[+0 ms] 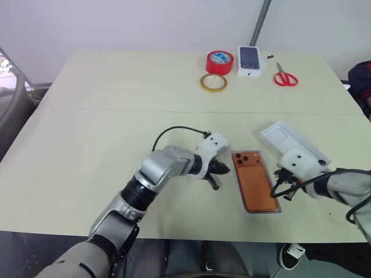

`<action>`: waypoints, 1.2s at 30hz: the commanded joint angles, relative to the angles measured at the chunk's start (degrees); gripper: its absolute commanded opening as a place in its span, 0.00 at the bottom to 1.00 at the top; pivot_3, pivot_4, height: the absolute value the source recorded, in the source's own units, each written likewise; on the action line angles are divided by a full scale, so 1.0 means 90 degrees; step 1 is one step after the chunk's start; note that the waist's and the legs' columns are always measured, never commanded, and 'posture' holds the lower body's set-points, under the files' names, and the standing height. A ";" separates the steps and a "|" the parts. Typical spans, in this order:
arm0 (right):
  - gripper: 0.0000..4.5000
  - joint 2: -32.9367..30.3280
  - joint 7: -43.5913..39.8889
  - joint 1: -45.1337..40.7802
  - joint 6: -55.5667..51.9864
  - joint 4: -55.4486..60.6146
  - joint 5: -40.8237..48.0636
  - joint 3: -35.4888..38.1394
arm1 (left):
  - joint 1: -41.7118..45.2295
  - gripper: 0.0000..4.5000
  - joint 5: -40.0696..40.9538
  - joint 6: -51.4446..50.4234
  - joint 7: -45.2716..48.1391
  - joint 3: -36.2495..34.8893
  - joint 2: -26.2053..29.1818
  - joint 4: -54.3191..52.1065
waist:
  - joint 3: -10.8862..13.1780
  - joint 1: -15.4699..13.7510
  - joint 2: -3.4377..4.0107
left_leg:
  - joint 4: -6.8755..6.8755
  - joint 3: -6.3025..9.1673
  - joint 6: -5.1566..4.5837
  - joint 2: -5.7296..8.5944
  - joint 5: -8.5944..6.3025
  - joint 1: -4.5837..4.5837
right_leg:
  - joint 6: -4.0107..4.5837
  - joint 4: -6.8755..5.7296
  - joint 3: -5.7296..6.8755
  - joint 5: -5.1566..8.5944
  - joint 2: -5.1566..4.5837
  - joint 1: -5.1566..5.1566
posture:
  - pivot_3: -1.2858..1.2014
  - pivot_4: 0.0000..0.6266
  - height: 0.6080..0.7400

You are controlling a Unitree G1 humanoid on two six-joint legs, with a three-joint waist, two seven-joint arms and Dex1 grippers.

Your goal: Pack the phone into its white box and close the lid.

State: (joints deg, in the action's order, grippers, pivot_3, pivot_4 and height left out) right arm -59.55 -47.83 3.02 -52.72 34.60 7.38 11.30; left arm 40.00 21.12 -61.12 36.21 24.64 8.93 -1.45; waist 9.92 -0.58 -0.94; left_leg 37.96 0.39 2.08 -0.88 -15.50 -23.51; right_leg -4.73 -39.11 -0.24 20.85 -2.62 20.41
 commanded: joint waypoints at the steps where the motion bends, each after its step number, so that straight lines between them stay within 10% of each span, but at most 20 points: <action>1: 0.06 -0.0091 -0.0167 -0.0521 -0.0350 -0.0365 0.0434 0.0666 | -0.0082 0.00 0.0303 -0.0071 0.0181 -0.0590 0.0285 -0.0554 | 0.0000 0.0008 0.0000 | 0.0000 0.0000 0.0000 -0.0002 0.0000 0.0001 | 0.0000 0.0000 0.0000 0.0000 0.0001 0.0000 | 0.52 0.24 1.00; 7: 0.60 0.0223 0.0213 -0.1837 -0.1427 -0.1291 0.0904 0.0461 | -0.0500 0.00 0.0318 0.1215 0.0769 -0.1076 0.1034 -0.1045 | -0.0001 0.0000 0.0013 | -0.0003 -0.0001 0.0015 -0.0004 0.0009 0.0005 | 0.0000 -0.0001 0.0000 0.0000 0.0000 -0.0002 | 0.52 0.24 1.00; 20: 0.60 0.0213 0.0230 -0.2680 -0.1638 -0.2840 0.1097 -0.0738 | -0.1651 0.00 0.0398 0.2918 0.2217 -0.1269 0.2362 -0.1838 | 0.0002 0.0000 0.0026 | 0.0002 -0.0010 -0.0011 -0.0002 -0.0006 0.0001 | 0.0000 0.0002 -0.0002 0.0000 -0.0009 -0.0001 | 0.52 0.24 1.00; 27: 0.00 0.0087 0.0226 -0.2757 -0.1515 -0.3010 0.1083 -0.0994 | -0.1825 0.00 0.0322 0.3040 0.2088 -0.1212 0.2331 -0.1828 | 0.0003 0.0002 0.0027 | 0.0002 -0.0010 -0.0016 -0.0002 -0.0009 0.0001 | 0.0000 0.0002 -0.0002 0.0000 -0.0008 0.0000 | 0.52 0.24 1.00; 36: 0.00 0.0254 0.0170 -0.3680 -0.3175 -0.2322 0.2215 0.0607 | -0.1955 0.00 0.0297 0.3249 0.1840 -0.1486 0.2322 -0.1533 | 0.0008 0.0024 0.0040 | 0.0003 -0.0010 -0.0017 -0.0003 -0.0010 0.0001 | 0.0000 0.0000 -0.0003 0.0000 -0.0008 0.0002 | 0.52 0.24 1.00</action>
State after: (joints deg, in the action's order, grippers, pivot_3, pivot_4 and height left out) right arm -57.57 -46.36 -27.47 -76.63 10.21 23.99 11.44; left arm 22.56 23.91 -33.18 53.18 13.08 29.76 -14.82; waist 9.99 -0.36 -0.58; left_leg 37.97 0.30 1.92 -0.92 -15.59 -23.50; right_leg -4.73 -39.11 -0.27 20.85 -2.68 20.43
